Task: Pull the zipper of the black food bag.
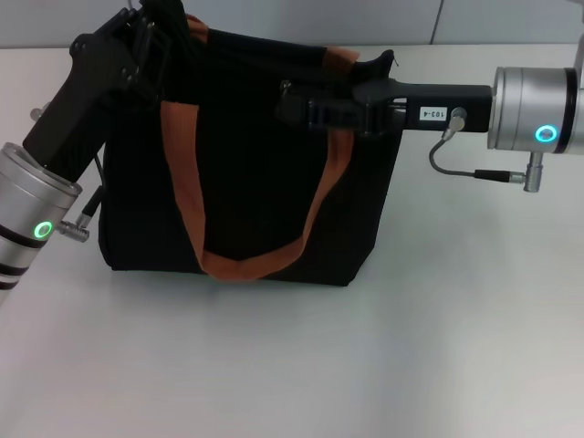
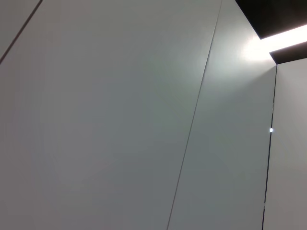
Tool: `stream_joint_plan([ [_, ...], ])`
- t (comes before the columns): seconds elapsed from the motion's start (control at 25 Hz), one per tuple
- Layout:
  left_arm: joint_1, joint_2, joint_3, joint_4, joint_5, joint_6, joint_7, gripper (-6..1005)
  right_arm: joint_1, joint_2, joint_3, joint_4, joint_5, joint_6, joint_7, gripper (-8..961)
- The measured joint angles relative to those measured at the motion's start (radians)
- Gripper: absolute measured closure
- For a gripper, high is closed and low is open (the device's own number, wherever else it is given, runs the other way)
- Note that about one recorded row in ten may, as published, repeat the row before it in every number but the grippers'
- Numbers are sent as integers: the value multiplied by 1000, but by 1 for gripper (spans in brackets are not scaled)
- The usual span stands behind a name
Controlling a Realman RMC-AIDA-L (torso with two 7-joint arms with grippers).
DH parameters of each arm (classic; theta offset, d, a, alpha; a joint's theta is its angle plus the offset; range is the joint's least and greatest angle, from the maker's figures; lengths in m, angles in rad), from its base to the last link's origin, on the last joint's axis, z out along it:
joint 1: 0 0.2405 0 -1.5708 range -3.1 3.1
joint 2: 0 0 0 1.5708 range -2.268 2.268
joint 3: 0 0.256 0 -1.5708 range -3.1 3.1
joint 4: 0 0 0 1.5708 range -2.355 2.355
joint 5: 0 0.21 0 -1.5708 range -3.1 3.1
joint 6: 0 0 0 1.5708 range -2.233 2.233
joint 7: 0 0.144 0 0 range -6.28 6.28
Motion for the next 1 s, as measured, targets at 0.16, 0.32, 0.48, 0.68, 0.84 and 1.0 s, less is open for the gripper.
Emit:
stream_joint_plan([
  [0.16, 0, 0, 0, 0, 0, -1, 0, 942, -1, -1, -1, 0, -1, 26, 33, 528],
  [0.32, 0, 0, 0, 0, 0, -2, 1, 942, 7, -2, -9, 0, -2, 2, 37, 532],
  [0.48, 0, 0, 0, 0, 0, -2, 0, 942, 9, -1, -8, -14, -2, -60, 42, 536],
  [0.68, -1, 0, 1, -1, 0, 2, 0, 941, 1, -1, -1, 0, -2, -11, 59, 541],
  [0.84, -6, 0, 3, -1, 0, 2, 3, 941, -1, -2, -5, 5, -10, 37, 78, 544],
  [1.0, -9, 0, 3, -2, 0, 3, 4, 941, -7, -2, -3, -11, -14, 21, 71, 548],
])
